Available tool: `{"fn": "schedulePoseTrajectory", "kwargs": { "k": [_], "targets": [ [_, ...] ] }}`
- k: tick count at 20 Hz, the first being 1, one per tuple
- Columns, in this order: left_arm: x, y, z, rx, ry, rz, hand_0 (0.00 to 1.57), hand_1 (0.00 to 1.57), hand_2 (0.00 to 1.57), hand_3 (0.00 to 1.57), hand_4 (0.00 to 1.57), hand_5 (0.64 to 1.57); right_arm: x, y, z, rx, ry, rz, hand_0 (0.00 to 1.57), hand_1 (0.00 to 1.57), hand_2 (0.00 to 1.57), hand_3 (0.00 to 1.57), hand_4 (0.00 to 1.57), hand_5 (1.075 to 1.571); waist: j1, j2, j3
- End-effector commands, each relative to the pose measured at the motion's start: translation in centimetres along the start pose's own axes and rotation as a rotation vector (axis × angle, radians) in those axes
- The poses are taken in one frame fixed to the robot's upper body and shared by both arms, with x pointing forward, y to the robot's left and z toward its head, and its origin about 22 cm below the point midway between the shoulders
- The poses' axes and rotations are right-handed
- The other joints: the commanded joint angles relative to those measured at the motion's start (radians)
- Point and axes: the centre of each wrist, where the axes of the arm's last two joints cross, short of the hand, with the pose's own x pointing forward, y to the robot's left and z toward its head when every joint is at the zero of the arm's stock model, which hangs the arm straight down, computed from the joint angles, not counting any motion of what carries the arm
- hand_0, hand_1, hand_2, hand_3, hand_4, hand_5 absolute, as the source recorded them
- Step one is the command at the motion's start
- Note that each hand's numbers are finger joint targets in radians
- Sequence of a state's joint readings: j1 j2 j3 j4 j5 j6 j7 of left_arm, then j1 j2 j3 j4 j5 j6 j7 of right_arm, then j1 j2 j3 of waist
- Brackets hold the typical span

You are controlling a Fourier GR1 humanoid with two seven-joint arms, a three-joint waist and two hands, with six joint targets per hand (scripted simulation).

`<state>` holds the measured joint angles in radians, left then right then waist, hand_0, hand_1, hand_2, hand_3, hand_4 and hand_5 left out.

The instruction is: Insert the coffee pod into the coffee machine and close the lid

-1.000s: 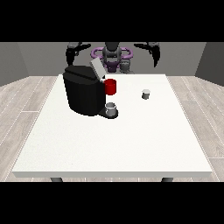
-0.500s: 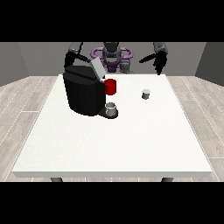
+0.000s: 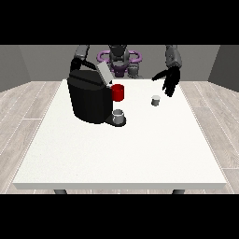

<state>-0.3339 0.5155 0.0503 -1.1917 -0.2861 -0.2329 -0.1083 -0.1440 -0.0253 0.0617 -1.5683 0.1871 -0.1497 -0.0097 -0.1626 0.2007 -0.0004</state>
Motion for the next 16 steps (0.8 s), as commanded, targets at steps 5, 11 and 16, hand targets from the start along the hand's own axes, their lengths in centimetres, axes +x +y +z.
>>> {"fn": "schedulePoseTrajectory", "kwargs": {
  "k": [5,11,16],
  "targets": [
    [-2.7,-2.0,-1.3,-0.033,0.022,-0.11,0.0,0.0,0.0,0.0,0.0,1.571,1.4,0.5,-1.5,0.009,0.019,0.008,0.0,0.0,0.0,0.0,0.0,1.571,-0.002,0.074,-0.0003],
    [-1.7,-4.2,-3.3,-0.002,0.022,-0.17,0.49,0.49,0.72,0.49,0.0,1.571,-0.2,1.1,-1.8,0.006,0.102,-0.021,0.0,0.0,0.0,0.0,0.0,1.571,0.023,0.027,0.0001],
    [-1.5,-3.8,-4.0,0.042,-0.005,-0.322,0.89,0.89,0.96,0.82,0.38,1.571,-1.6,1.6,-1.3,0.034,0.077,-0.011,0.0,0.0,0.0,0.0,0.0,1.571,0.0,0.052,-0.0001]
  ]
}}
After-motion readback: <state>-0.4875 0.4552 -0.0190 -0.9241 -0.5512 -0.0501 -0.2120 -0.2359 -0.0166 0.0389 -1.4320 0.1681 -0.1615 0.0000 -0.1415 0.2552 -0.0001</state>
